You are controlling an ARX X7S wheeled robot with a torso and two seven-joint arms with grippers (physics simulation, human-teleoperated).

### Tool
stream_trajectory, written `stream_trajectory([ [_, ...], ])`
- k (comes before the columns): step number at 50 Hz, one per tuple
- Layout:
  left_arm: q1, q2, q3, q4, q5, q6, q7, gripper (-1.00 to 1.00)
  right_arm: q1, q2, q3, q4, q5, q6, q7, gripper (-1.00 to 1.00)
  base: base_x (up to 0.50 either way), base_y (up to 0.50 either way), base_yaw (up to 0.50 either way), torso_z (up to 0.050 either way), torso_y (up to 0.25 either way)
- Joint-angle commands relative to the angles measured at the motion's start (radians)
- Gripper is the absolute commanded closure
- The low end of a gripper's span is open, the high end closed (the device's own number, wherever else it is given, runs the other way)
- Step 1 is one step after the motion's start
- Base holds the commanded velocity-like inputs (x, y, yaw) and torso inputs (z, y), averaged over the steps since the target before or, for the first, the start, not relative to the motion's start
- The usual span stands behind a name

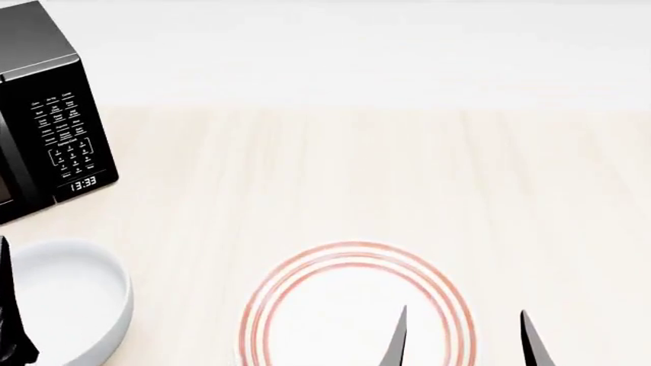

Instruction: Pick up the white bowl and put it on the plate.

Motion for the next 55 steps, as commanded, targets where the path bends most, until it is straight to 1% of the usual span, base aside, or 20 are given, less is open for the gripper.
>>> stream_trajectory([
  [1, -0.055, -0.122, -0.013, -0.120, -0.303, 0.022, -0.010, -1.00, -0.008, 0.008, -0.006, -0.008, 0.000, 0.003, 0.009, -1.00, 0.00, 0.00, 0.00, 0.000, 0.000],
  [5, -0.089, -0.125, -0.004, -0.193, -0.377, -0.006, 0.031, -1.00, -0.009, 0.010, -0.009, -0.009, 0.002, 0.004, 0.011, -1.00, 0.00, 0.00, 0.00, 0.000, 0.000],
  [7, -0.078, -0.119, -0.003, -0.218, -0.381, 0.000, 0.037, -1.00, -0.009, 0.012, -0.015, -0.012, -0.001, 0.007, 0.011, -1.00, 0.00, 0.00, 0.00, 0.000, 0.000],
  [11, -0.042, -0.095, 0.002, -0.306, -0.423, 0.018, 0.090, -1.00, -0.008, 0.015, -0.013, -0.007, 0.005, 0.003, 0.011, -1.00, 0.00, 0.00, 0.00, 0.000, 0.000],
  [16, -0.020, -0.076, -0.004, -0.352, -0.475, 0.037, 0.121, -1.00, -0.009, 0.020, -0.021, -0.015, 0.005, 0.011, 0.011, -1.00, 0.00, 0.00, 0.00, 0.000, 0.000],
  [25, -0.053, -0.061, 0.018, -0.431, -0.488, 0.003, 0.128, -1.00, -0.008, 0.030, -0.025, -0.011, 0.012, 0.006, 0.019, -1.00, 0.00, 0.00, 0.00, 0.000, 0.000],
  [31, -0.075, -0.045, 0.035, -0.480, -0.494, -0.018, 0.153, -1.00, -0.005, 0.036, -0.035, -0.003, 0.016, 0.005, 0.018, -1.00, 0.00, 0.00, 0.00, 0.000, 0.000],
  [33, -0.100, -0.037, 0.042, -0.516, -0.505, -0.035, 0.158, -1.00, -0.004, 0.038, -0.037, 0.000, 0.017, 0.004, 0.019, -1.00, 0.00, 0.00, 0.00, 0.000, 0.000],
  [42, -0.159, -0.016, 0.074, -0.595, -0.475, -0.077, 0.177, -1.00, -0.001, 0.047, -0.045, 0.005, 0.022, -0.001, 0.023, -1.00, 0.00, 0.00, 0.00, 0.000, 0.000],
  [55, -0.162, -0.019, 0.067, -0.638, -0.454, -0.066, 0.174, -1.00, 0.000, 0.055, -0.052, 0.011, 0.028, -0.005, 0.033, -1.00, 0.00, 0.00, 0.00, 0.000, 0.000],
])
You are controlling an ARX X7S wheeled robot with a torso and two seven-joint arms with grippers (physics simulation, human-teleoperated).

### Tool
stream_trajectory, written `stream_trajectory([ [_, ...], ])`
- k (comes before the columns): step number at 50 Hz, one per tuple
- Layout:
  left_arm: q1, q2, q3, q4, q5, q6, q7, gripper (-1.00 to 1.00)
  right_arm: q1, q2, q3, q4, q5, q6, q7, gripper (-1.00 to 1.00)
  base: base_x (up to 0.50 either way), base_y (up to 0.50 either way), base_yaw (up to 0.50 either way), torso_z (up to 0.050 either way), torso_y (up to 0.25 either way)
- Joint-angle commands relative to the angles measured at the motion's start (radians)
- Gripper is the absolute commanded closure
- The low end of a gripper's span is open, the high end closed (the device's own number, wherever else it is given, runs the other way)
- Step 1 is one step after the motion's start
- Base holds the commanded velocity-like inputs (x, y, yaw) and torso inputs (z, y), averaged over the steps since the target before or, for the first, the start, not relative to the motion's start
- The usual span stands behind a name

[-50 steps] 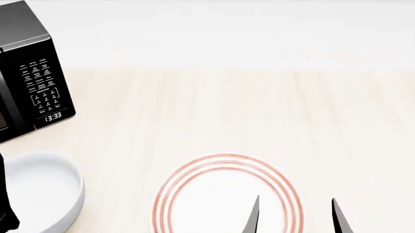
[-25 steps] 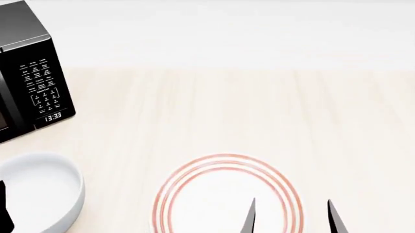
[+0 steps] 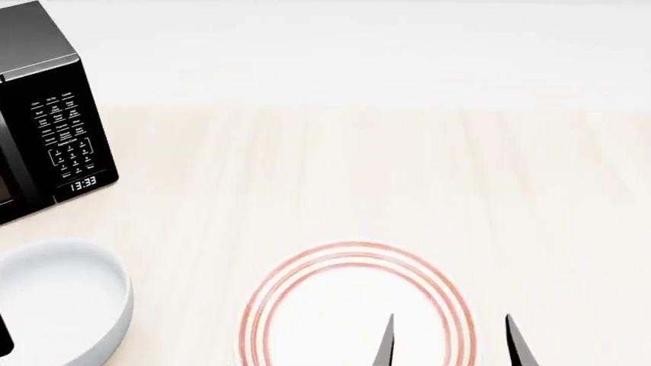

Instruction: Pick up the white bowl and put it on the plate.

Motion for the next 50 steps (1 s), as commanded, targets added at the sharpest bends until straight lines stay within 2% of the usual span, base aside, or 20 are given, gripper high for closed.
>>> stream_trajectory([
  [1, -0.026, 0.012, 0.009, -0.060, 0.016, -0.010, 0.009, -1.00, 0.002, 0.009, -0.009, 0.004, 0.004, -0.004, 0.007, -1.00, 0.00, 0.00, 0.00, 0.000, 0.000],
  [38, -0.145, 0.127, 0.088, -0.321, 0.148, -0.031, 0.087, -1.00, 0.006, 0.029, -0.031, 0.022, 0.016, -0.013, 0.028, -1.00, 0.00, 0.00, 0.00, 0.000, 0.000],
  [50, -0.182, 0.149, 0.115, -0.345, 0.175, -0.054, 0.099, -1.00, 0.011, 0.035, -0.037, 0.023, 0.020, -0.009, 0.035, -1.00, 0.00, 0.00, 0.00, 0.000, 0.000],
])
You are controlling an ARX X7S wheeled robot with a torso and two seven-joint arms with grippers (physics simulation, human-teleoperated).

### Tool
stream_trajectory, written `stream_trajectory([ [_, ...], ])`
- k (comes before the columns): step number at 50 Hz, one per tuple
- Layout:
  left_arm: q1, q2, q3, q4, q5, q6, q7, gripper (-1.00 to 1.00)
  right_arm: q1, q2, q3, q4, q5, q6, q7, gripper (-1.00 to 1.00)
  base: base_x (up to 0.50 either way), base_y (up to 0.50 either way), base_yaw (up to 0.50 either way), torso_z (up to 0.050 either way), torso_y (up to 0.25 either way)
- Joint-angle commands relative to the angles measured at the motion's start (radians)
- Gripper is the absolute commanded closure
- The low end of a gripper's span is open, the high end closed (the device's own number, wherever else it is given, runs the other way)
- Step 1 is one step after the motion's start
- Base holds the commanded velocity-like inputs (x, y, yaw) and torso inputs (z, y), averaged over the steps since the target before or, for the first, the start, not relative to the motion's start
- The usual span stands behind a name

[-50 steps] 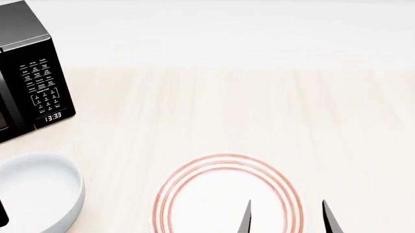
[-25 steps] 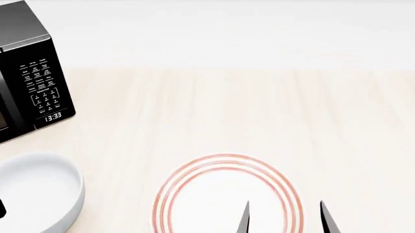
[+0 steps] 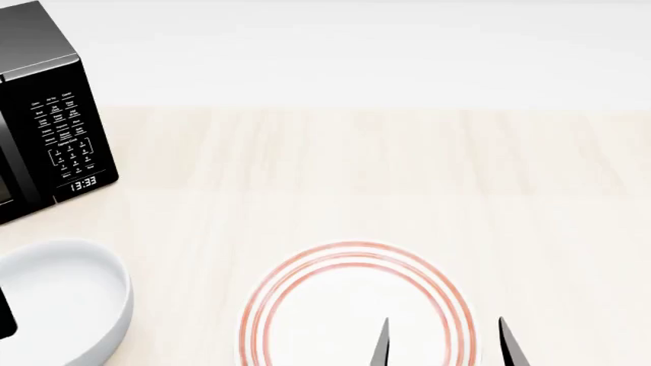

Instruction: Pick up the white bowl and put it on the plate.

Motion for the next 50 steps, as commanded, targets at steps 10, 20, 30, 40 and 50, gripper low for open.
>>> stream_trajectory([
  [10, -0.007, 0.018, 0.020, 0.014, 0.016, -0.015, -0.032, -1.00, 0.005, 0.009, -0.013, 0.008, 0.005, -0.003, 0.009, -1.00, 0.00, 0.00, 0.00, 0.000, 0.000],
  [20, -0.014, 0.028, 0.029, -0.010, 0.035, -0.016, -0.031, -1.00, 0.006, 0.013, -0.019, 0.009, 0.005, -0.003, 0.014, -1.00, 0.00, 0.00, 0.00, 0.000, 0.000],
  [30, -0.020, 0.038, 0.037, -0.041, 0.056, -0.011, -0.022, -1.00, 0.006, 0.017, -0.022, 0.012, 0.009, -0.008, 0.019, -1.00, 0.00, 0.00, 0.00, 0.000, 0.000],
  [40, -0.030, 0.053, 0.048, -0.072, 0.076, -0.009, -0.007, -1.00, 0.007, 0.021, -0.026, 0.008, 0.013, -0.011, 0.022, -1.00, 0.00, 0.00, 0.00, 0.000, 0.000],
  [50, -0.041, 0.078, 0.065, -0.106, 0.099, -0.008, 0.008, -1.00, 0.010, 0.025, -0.029, 0.008, 0.017, -0.011, 0.026, -1.00, 0.00, 0.00, 0.00, 0.000, 0.000],
])
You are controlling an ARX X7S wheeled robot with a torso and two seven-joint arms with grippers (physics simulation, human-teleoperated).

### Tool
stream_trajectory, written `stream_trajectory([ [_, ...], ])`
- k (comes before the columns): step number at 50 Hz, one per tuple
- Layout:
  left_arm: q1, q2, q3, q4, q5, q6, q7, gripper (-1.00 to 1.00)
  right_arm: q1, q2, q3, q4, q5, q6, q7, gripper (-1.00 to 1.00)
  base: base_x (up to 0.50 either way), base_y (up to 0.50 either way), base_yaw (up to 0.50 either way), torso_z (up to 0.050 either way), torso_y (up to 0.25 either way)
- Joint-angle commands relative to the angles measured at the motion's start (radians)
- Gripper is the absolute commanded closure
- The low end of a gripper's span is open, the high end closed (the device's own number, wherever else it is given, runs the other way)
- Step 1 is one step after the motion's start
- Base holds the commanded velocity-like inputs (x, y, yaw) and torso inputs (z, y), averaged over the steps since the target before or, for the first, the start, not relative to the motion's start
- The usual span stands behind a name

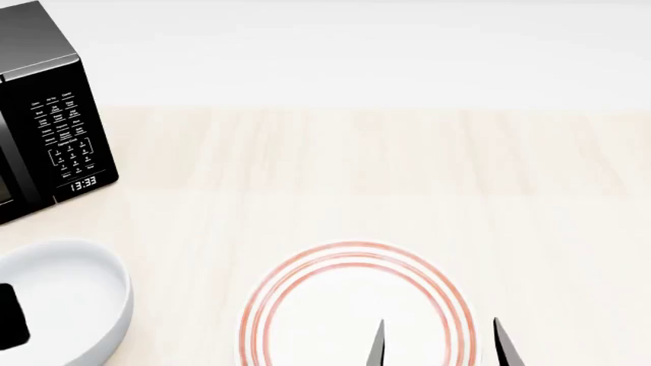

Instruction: Pick up the white bowl and put it on the plate.

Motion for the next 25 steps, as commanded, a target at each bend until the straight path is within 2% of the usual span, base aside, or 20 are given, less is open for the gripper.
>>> stream_trajectory([
  [1, -0.013, 0.027, 0.018, -0.041, 0.026, 0.002, 0.017, -1.00, 0.001, 0.004, -0.004, -0.001, 0.005, -0.002, 0.004, -1.00, 0.00, 0.00, 0.00, 0.000, 0.000],
  [25, -0.014, 0.042, 0.023, -0.082, 0.049, 0.013, 0.022, -1.00, 0.005, 0.013, -0.011, 0.003, 0.013, -0.004, 0.012, -1.00, 0.00, 0.00, 0.00, 0.000, 0.000],
])
